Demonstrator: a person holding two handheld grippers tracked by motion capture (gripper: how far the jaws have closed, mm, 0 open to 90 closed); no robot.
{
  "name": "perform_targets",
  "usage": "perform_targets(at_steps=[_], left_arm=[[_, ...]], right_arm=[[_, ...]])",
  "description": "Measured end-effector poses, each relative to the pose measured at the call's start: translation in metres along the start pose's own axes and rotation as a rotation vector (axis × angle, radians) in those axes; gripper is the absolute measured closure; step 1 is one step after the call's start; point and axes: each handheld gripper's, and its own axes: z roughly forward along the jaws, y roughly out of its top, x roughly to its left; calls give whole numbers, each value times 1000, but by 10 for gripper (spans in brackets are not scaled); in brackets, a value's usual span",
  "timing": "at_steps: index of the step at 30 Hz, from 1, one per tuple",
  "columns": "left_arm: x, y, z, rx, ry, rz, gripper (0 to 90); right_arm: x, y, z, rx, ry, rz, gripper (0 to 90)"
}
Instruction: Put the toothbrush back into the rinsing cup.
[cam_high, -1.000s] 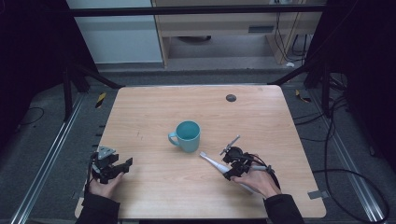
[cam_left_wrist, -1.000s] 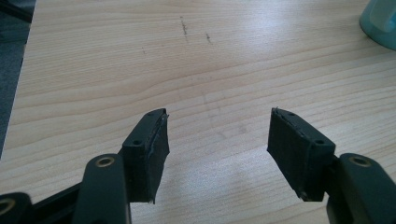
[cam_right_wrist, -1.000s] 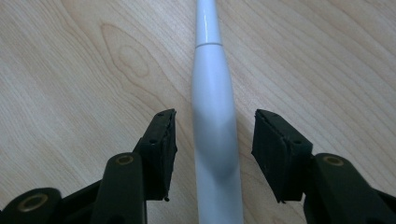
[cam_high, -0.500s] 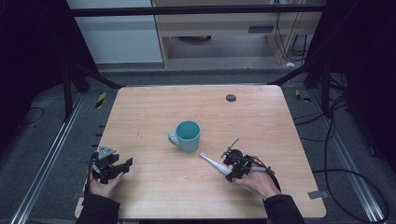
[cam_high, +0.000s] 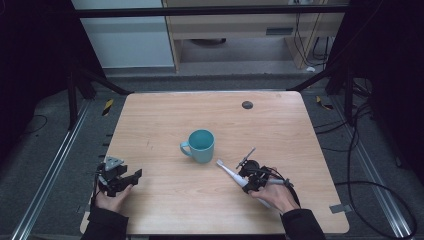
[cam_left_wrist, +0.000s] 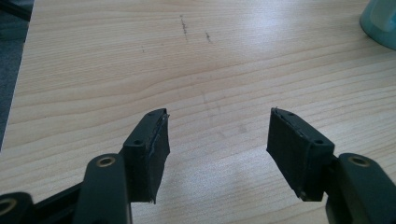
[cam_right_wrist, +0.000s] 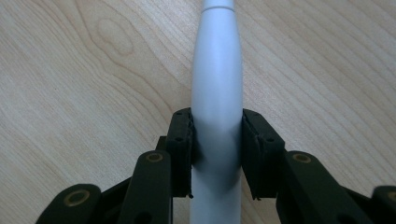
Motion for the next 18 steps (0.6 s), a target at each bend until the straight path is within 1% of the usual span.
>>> perform_targets(at_steps=[1,3,4,6,9,11,15,18], left_arm=[[0,0,0,0,0,0,377],[0,0,0,-2,0,-3,378],[0,0,0,-2,0,-4,378],[0,0,0,-3,1,-5,379],[0,0,0,-2,3,-2,379],[0,0,0,-3,2,-2,379],[0,0,-1,-1,1,-3,379],[0,0,-1,-3,2,-5,380]], right_arm=[[-1,-1,0,-4,4,-2,663],[-1,-2,-3,-15,3,13,664],[-2,-2,-4,-28,1,8,664],[-2,-3,-9,-51,4,23,664],[-4,-5,-17,-85,-17,32,664],[-6,-7,-23,-118,-27,56,664],[-12,-10,-33,-200,-52,89,664],[-17,-12,-40,-271,-72,140,664]])
